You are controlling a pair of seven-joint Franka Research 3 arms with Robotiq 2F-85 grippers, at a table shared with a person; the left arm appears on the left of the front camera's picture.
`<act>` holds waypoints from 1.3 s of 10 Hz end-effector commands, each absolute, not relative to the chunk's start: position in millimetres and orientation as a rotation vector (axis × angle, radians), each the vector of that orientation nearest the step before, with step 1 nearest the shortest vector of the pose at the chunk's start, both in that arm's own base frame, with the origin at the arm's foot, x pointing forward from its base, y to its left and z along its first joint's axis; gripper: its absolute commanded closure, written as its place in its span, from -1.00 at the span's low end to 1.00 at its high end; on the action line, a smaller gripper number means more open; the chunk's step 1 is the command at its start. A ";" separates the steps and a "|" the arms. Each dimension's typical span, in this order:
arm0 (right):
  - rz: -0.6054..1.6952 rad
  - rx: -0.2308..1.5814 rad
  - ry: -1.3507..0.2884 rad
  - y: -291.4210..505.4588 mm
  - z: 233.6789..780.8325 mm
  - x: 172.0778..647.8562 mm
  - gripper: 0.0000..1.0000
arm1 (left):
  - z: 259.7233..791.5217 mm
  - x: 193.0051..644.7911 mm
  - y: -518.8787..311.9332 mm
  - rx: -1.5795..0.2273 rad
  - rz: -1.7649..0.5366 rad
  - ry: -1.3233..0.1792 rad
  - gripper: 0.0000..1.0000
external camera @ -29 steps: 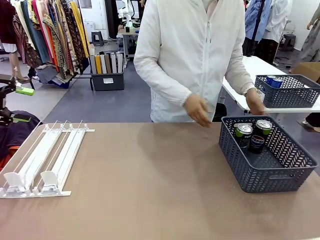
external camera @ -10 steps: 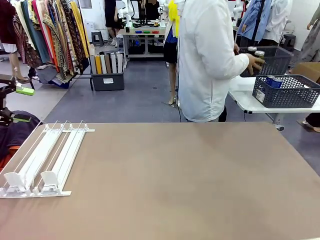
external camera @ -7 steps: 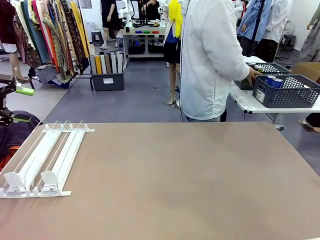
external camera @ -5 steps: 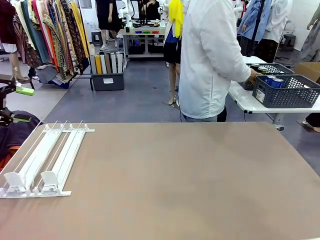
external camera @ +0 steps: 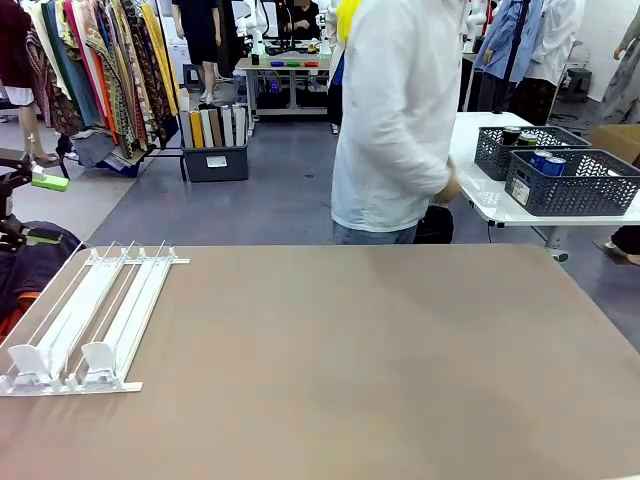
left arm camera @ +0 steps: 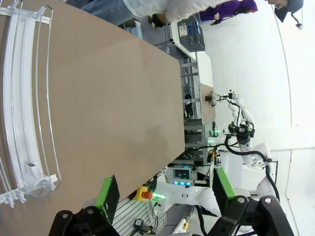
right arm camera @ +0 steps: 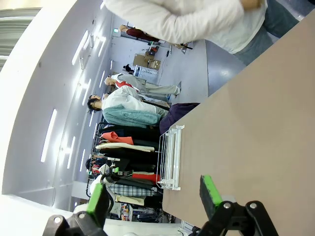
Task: Retrieve and store the cans from the dispenser.
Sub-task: Pick up one can from the Automatic Can Dispenser and place it in the middle of the table.
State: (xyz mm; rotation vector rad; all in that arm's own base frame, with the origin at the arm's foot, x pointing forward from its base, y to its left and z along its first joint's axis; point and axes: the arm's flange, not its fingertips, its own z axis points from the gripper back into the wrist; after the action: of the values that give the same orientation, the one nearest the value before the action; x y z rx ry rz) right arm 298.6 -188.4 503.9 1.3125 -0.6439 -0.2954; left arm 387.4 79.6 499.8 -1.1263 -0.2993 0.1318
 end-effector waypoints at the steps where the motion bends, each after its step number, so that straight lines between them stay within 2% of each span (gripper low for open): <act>1: -0.282 1.330 -0.670 -188.4 507.0 302.1 -1.00 | 502.8 385.8 80.1 -1.116 0.136 -0.289 -1.00; 13: -0.282 1.330 -0.670 -188.4 507.0 302.1 -1.00 | 502.8 385.8 80.1 -1.116 0.136 -0.289 -1.00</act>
State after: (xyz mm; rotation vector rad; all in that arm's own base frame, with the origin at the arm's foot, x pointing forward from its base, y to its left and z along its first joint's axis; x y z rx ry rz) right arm 298.6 -188.4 503.9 1.3125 -0.6439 -0.2954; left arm 387.4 79.6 499.8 -1.1263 -0.2993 0.1318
